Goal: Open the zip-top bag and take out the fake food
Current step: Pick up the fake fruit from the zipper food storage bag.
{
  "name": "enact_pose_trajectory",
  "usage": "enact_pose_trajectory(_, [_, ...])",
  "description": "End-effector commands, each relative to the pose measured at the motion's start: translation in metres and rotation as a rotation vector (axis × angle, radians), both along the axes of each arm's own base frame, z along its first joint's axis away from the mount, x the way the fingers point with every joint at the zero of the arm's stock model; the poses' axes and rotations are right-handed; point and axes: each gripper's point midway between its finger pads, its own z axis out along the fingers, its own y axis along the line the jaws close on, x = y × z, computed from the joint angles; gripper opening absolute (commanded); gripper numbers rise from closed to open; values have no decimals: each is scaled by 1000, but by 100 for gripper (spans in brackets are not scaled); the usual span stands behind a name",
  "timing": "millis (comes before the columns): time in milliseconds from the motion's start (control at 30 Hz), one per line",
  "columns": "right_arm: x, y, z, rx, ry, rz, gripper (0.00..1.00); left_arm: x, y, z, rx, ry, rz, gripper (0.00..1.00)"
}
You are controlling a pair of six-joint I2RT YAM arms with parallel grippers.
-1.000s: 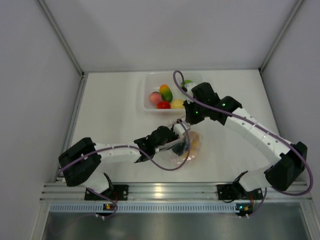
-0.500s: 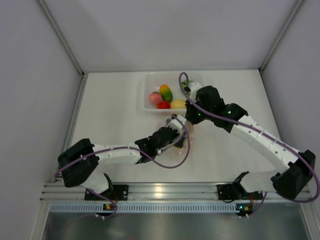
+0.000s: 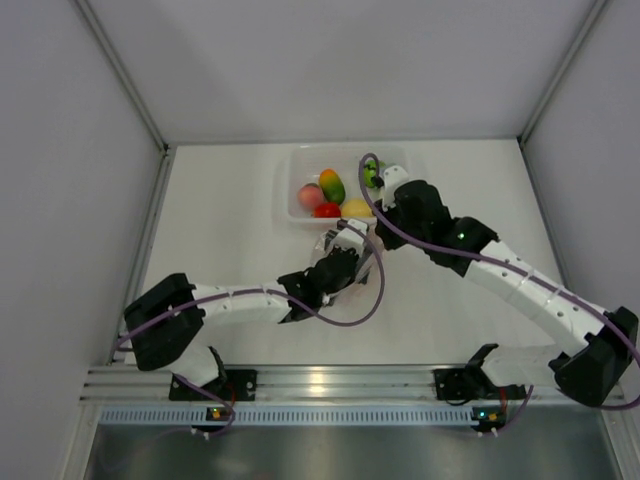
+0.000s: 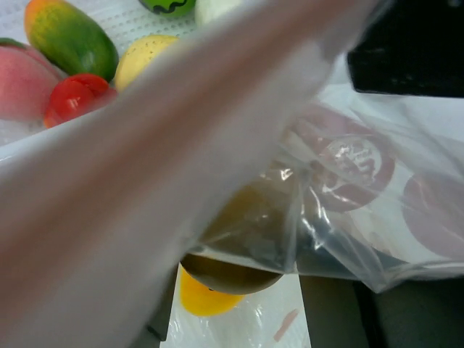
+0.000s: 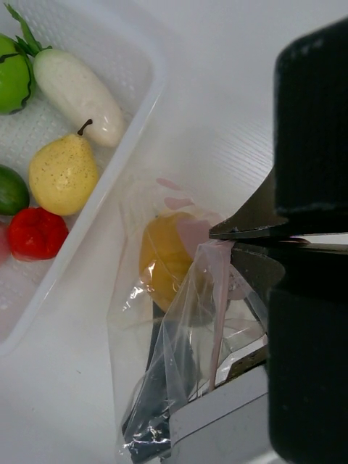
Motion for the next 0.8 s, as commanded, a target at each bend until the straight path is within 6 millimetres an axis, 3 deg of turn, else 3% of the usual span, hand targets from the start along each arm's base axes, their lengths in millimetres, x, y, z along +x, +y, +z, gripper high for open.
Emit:
enact_pose_trajectory(0, [14,-28,17,-37,-126,-143,0,18,8,30,-118,-32,164,0])
enact_pose_trajectory(200, [4,-15,9,-53,-165,-160,0,25,4,27,-147,7,193,0])
enact_pose_trajectory(433, [12,-13,37,41,-247,-196,0,46,-2,25,-201,56,180,0])
enact_pose_trajectory(567, [15,-7,64,55,-283,-165,0,60,-11,47,-247,40,161,0])
enact_pose_trajectory(633, [16,-9,71,35,-301,-159,0,67,-15,65,-284,25,155,0])
enact_pose_trajectory(767, [18,-18,74,-8,-316,-190,0,74,-15,82,-346,21,175,0])
